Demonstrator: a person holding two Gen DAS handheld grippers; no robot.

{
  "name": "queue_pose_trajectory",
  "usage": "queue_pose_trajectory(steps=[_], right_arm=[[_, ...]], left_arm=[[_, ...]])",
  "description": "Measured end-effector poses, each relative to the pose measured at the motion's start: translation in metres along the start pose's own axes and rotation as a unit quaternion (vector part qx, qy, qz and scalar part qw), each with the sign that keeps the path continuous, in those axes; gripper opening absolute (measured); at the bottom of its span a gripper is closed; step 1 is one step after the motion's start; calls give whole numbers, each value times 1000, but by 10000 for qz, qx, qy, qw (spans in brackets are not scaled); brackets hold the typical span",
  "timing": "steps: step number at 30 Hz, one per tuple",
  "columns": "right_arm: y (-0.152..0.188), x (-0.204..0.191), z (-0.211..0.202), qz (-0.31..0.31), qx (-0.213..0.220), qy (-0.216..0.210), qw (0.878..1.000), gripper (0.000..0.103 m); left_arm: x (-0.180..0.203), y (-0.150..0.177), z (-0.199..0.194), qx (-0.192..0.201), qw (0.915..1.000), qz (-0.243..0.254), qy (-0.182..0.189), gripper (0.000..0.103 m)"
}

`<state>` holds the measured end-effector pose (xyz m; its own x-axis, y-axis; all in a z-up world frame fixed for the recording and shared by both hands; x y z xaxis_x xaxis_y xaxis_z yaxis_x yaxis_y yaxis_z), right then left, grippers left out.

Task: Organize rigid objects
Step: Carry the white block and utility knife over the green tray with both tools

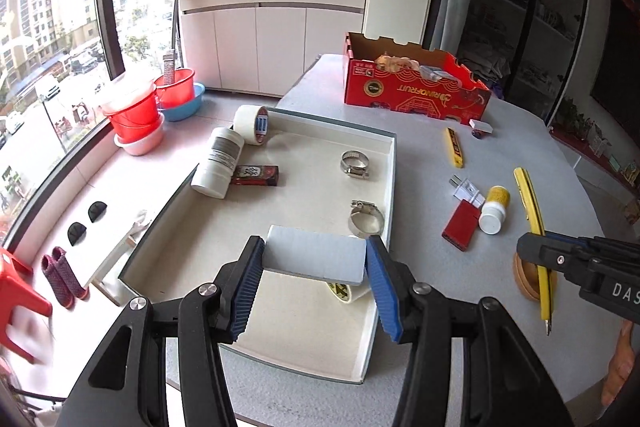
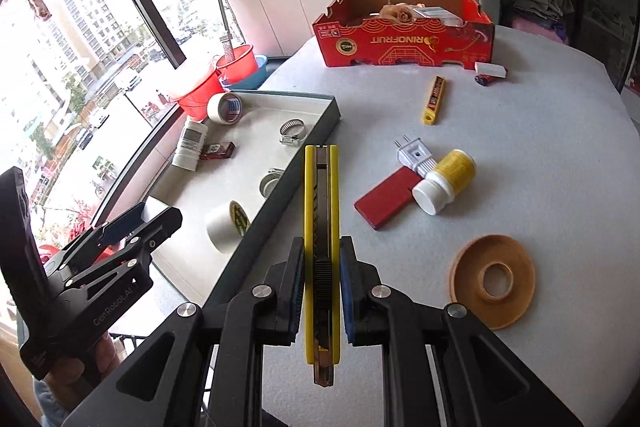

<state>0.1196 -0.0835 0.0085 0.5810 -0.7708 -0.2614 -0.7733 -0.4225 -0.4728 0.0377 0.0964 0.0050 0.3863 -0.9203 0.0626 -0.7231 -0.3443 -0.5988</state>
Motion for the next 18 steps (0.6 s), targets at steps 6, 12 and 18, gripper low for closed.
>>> queue_pose_trajectory(steps=[6,12,18], right_arm=[[-34,-46,21,-382,-66,-233,9990,17],[-58,-76,43,-677,-160,-262,9972,17],[-76,-87,61,-806,-254,-207,9962,17]], left_arm=[[-38,-18,4,120,9985,-392,-368,55],[-53,-32,18,86,9968,-578,-541,55],[-57,-39,34,-31,9956,-695,-628,55]])
Point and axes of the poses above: each gripper's, at about its wrist camera, not at the fingertips, and z roughly the way its jaws point, x to its right, y to its underside, the point moved 3 cm from there along z, roughly the way its jaws point, and after that the axes turned 8 degrees about -x, right-handed, at the moved point
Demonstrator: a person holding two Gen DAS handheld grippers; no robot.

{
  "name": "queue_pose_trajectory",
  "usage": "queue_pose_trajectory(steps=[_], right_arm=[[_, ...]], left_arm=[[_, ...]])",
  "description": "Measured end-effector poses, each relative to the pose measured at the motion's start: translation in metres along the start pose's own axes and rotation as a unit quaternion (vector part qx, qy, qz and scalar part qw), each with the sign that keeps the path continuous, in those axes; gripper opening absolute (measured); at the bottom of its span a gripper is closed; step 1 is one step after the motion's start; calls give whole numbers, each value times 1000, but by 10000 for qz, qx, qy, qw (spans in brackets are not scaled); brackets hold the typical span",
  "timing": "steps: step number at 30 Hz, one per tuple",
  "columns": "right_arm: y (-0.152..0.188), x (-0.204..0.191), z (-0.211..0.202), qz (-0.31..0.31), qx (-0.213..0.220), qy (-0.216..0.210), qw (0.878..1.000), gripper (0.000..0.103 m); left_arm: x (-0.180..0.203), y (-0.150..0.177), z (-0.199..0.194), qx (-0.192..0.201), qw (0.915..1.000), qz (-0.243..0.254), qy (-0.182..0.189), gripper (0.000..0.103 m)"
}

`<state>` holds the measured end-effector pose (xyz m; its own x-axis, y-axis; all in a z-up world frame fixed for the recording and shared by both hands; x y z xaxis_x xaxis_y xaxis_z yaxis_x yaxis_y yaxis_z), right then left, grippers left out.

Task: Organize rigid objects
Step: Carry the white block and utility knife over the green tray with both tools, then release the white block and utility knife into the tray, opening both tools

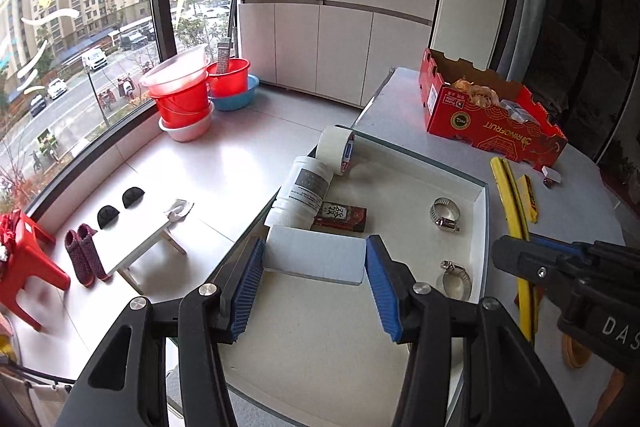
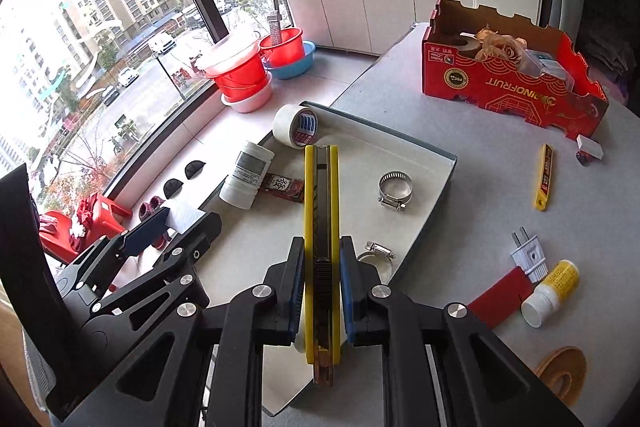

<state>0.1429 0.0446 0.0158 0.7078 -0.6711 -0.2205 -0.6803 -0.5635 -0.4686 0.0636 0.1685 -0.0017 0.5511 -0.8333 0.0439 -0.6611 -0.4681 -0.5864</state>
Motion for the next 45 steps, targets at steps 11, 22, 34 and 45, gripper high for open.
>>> queue_pose_trajectory(steps=[11,22,34,45], right_arm=[[-17,7,26,-32,-220,104,9997,17],[-24,15,43,38,-331,94,9994,17],[-28,21,54,130,-400,114,9990,17],[-30,22,69,147,-517,159,9984,17]], left_arm=[[9,-7,26,-227,9997,-17,-43,55],[15,-11,41,-340,9994,0,-88,55],[13,-10,52,-456,9988,-33,-157,55],[14,-9,66,-648,9976,9,-237,55]])
Point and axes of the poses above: each gripper's, at about its wrist camera, not at the fingertips, and z roughly the way its jaws point, x to its right, y to its underside, the point moved 3 cm from there along z, roughly the way its jaws point, and after that the axes turned 8 degrees about -x, right-handed, at the moved point
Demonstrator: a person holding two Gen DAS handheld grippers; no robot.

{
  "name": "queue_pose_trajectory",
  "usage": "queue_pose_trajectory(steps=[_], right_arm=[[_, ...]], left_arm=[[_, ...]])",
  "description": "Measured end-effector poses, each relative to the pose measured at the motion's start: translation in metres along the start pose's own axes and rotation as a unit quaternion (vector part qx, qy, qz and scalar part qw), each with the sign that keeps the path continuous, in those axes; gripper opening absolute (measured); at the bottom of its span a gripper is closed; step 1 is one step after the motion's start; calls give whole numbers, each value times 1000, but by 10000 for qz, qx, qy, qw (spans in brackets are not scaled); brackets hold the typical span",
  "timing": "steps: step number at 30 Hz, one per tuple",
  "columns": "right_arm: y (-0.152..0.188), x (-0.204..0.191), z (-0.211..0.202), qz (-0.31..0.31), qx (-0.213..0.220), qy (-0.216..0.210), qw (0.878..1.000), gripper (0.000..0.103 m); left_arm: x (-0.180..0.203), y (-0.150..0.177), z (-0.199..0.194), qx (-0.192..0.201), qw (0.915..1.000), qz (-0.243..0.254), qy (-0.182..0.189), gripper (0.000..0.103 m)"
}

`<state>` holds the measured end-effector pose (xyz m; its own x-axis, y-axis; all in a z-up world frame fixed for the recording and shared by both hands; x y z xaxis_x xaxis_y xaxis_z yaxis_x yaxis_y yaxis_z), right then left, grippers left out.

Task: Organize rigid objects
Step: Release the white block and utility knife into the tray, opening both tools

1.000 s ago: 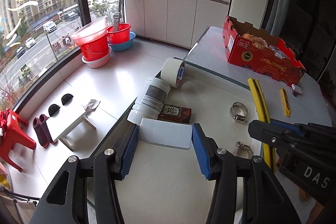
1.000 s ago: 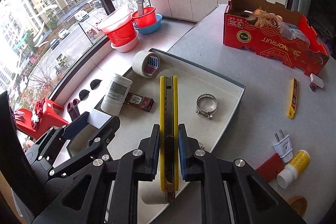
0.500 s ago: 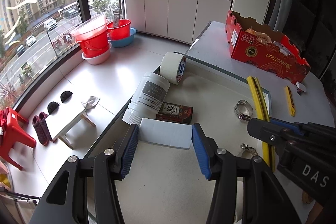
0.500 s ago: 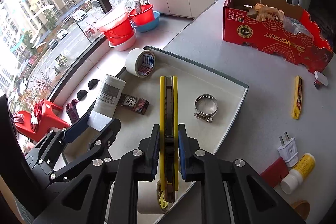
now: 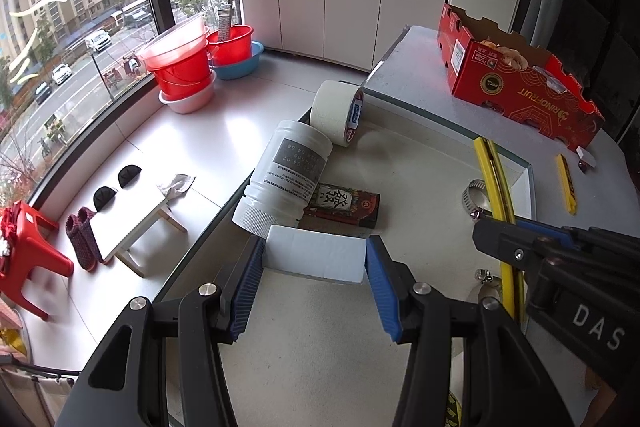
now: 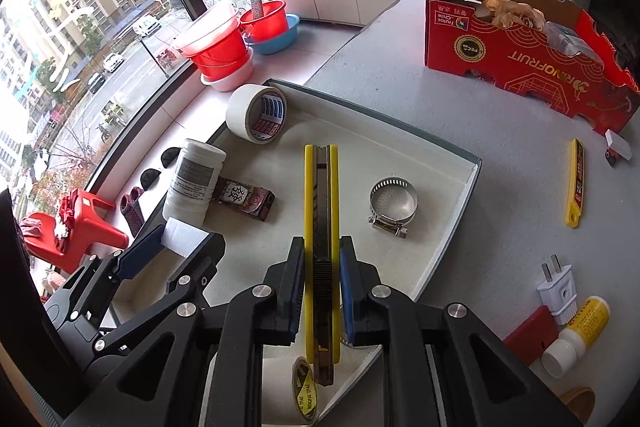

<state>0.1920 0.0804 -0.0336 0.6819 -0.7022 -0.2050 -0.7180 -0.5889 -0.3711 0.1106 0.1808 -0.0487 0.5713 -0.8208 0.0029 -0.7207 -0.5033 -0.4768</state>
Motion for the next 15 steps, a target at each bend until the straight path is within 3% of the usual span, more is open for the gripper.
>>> queue_pose_trajectory(steps=[5,7,9,10,11,12,13,14,15], right_arm=[[1,1,8,1,-84,53,10000,17],[3,3,8,-21,-99,57,9999,17],[4,3,6,-60,-100,50,9999,20],[4,4,5,-84,-99,54,9999,38],[5,4,2,-101,-75,70,9999,67],[6,5,-2,-71,12,210,9998,79],[6,7,-7,-40,154,289,9995,87],[7,8,-13,-25,285,296,9992,87],[8,8,-16,-26,333,286,9990,87]], left_arm=[[3,1,4,-59,9999,76,-113,56],[2,1,5,-77,9998,48,-177,65],[0,2,4,-40,9997,4,-232,83],[-2,3,3,-10,9998,-26,-214,83],[-4,4,2,-18,9997,-56,-241,84],[-6,5,1,-37,9996,-78,-271,90],[-7,5,1,-60,9996,-87,-268,93],[-8,6,1,-55,9996,-94,-257,103],[-9,7,-1,-13,9996,-95,-258,103]])
Point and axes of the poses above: each gripper's, at about its wrist camera, not at the fingertips, and z roughly the way its jaws point, x to its right, y to its underside, the point moved 3 cm from there along z, roughly the way its jaws point, and after that the axes turned 8 degrees about -x, right-handed, at the moved point
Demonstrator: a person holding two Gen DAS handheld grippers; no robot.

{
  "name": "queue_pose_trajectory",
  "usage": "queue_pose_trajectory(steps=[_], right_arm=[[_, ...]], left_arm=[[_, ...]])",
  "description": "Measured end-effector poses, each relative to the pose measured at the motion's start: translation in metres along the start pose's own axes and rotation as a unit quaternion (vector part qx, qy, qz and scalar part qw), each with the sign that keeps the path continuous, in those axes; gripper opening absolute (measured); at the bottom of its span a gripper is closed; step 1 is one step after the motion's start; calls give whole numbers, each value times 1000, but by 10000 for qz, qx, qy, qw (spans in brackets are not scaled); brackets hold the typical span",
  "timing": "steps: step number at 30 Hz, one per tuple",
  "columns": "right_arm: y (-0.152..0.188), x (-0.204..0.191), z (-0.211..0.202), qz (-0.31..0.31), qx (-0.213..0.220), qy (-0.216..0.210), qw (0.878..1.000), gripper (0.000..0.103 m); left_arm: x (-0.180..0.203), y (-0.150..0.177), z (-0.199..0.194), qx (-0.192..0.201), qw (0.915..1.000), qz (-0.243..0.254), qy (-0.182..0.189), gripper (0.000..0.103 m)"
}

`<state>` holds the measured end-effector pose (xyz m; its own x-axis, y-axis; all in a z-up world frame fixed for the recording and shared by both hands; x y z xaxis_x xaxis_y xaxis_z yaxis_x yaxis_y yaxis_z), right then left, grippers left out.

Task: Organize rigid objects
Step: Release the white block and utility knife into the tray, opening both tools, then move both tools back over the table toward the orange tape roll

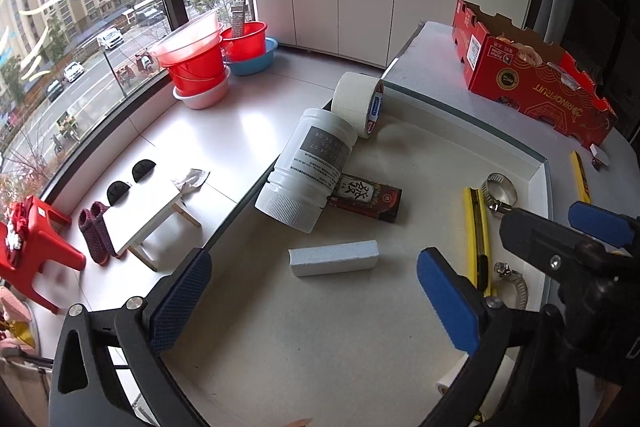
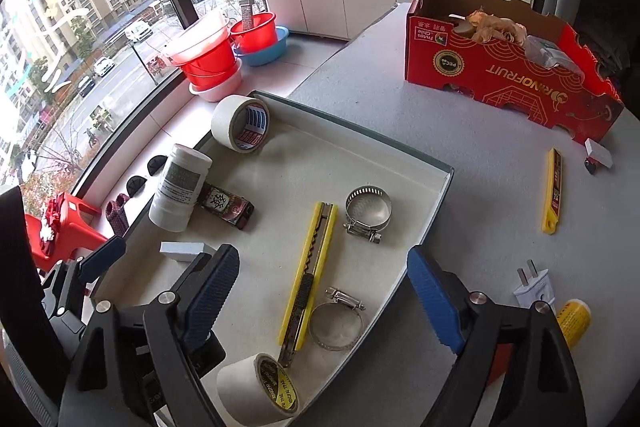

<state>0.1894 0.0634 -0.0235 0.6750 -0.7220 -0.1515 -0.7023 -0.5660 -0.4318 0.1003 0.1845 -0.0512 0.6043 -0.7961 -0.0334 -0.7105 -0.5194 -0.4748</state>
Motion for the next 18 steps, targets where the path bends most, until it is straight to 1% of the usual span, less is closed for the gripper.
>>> queue_pose_trajectory(steps=[5,6,7,12,18], right_arm=[[4,-1,-6,-14,-85,-96,9999,87],[4,-3,-7,-22,-83,-99,9999,89],[5,-4,-9,-25,-97,-114,9999,102],[9,-14,-20,-64,-5,-171,9998,103],[15,-25,-34,-174,27,-152,9997,103]], left_arm=[[2,4,-6,43,10000,76,-26,103],[2,6,-8,67,9999,82,-50,103],[2,7,-12,81,9999,86,-65,103],[0,9,-22,112,9997,43,-200,103],[-5,15,-37,173,9996,-35,-203,103]])
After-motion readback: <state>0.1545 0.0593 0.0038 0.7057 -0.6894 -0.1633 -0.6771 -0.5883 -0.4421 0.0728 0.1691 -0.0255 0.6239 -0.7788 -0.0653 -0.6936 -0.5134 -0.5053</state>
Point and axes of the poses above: each gripper's, at about its wrist camera, not at the fingertips, and z roughly the way its jaws point, x to its right, y to its underside, the point moved 3 cm from there along z, roughly the way its jaws point, and after that the axes turned 8 degrees about -x, right-handed, at the moved point
